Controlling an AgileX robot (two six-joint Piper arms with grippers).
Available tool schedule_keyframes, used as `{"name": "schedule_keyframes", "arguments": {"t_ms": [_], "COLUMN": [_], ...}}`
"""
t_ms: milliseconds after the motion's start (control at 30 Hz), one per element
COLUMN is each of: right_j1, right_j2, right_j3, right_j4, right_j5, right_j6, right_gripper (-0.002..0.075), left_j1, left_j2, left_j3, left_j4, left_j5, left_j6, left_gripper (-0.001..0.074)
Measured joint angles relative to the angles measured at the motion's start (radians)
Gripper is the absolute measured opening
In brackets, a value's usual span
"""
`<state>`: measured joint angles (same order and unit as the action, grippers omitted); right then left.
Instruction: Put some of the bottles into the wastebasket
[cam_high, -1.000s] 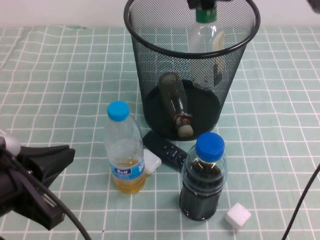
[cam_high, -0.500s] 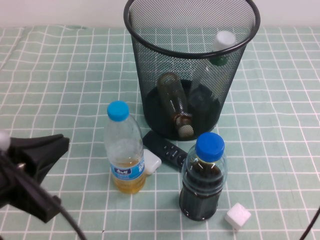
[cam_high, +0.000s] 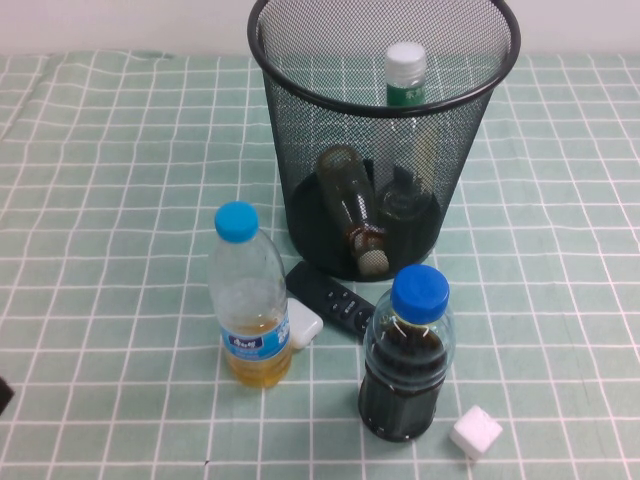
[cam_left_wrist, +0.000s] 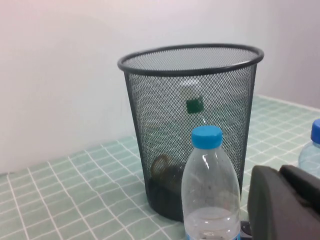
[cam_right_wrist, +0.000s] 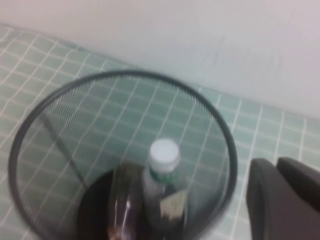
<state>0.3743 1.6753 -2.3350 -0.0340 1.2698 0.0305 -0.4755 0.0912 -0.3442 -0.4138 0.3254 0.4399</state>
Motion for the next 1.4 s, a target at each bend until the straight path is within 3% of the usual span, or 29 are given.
{"name": "schedule_keyframes", "arguments": {"t_ms": [267,467,733,1000,1200,1400], "right_j1": [0.000,0.000,0.000,0.000,0.000,-0.048], "right_j2": [-0.428,-0.806,-1.144,-1.209,-1.209,-1.270], "right_j3": [0.558,1.012,1.540,1.865,1.962,2.052], "right_j4": [-0.047,-0.050,0.018,0.004,-0.066,-0.095], "right_j5": [-0.030,-0.257,-0.574,-0.687,-0.724,-0.965], "right_j6": [0.048,0.101,0.156,0.168,0.175,0.176], "right_gripper": [0.0000,0.0000,-0.0001,-0.0001,-0.0001,-0.0001], "left_j1": [0.000,0.000,0.000,0.000,0.000,0.000], "left_j2": [-0.103,-0.103,-0.103,-0.103,-0.103,-0.103], "left_j3": [0.212,0.360,0.371,0.373,0.373,0.373], "left_j4": [-0.004,-0.007,-0.007,-0.007,-0.007,-0.007], "left_j5": [-0.092,-0.206,-0.103,-0.071,-0.067,-0.065], "left_j6": [-0.008,-0.008,-0.008,-0.008,-0.008,-0.008], "left_gripper": [-0.0004,-0.0004,-0.0004,-0.0004,-0.0004,-0.0004]}}
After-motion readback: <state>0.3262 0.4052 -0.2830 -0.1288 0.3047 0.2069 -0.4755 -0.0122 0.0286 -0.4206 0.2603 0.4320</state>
